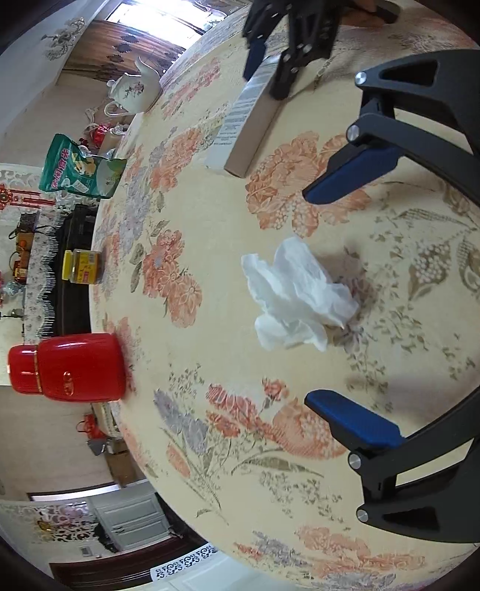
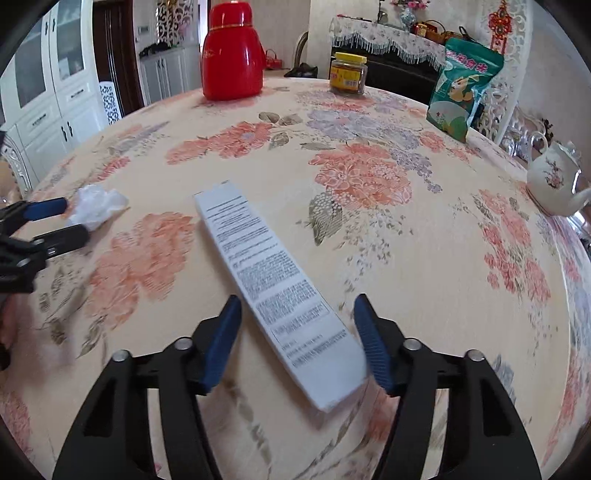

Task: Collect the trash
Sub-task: 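Grasp the white printed card box with the right tool while the left tool grasps crumpled tissue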

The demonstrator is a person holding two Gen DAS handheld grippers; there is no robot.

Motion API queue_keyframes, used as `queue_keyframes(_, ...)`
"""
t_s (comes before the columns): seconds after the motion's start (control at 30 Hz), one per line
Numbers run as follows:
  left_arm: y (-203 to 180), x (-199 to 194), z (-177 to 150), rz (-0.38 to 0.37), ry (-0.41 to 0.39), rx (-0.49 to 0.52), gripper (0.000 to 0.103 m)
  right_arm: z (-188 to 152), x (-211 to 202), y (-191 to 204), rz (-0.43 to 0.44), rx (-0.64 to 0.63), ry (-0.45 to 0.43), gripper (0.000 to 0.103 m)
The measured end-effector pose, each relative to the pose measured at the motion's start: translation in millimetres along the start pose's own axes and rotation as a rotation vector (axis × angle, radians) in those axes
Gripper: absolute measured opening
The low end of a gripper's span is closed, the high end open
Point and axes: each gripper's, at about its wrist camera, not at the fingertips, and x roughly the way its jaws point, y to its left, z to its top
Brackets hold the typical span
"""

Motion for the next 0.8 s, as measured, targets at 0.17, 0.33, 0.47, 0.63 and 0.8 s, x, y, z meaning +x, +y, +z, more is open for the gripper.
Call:
queue_keyframes(0.17,-0.3,14.1,8.5,-0.004,0.033,-0.02,0.075,-8.9,-9.5,4.3,-0.016,0.014,-0.011,0.045)
queue_keyframes(0.33,-0.3,16.5,5.9,-0.019,0.05,-0.027,0.034,-13.3,-9.2,3.2,-0.008,0.045,0.007,0.047)
queue_keyframes(0.47,-1.2,13.7,3.7,-0.039,0.046,-0.02,0.018,-13.8,-4.6,-3.4,0.009,0.095,0.023,0.049)
queue_keyframes(0.63,-3.5,6.5,-1.0,-0.065,0.034,-0.016,0.017,-12.1,-4.0,-6.3,0.017,0.124,0.013,0.071)
queue_keyframes(0.8,-7.7,0.9,-4.7,-0.08,0.031,-0.014,0.017,-1.8,6.1,-0.5,-0.016,0.116,0.039,0.071)
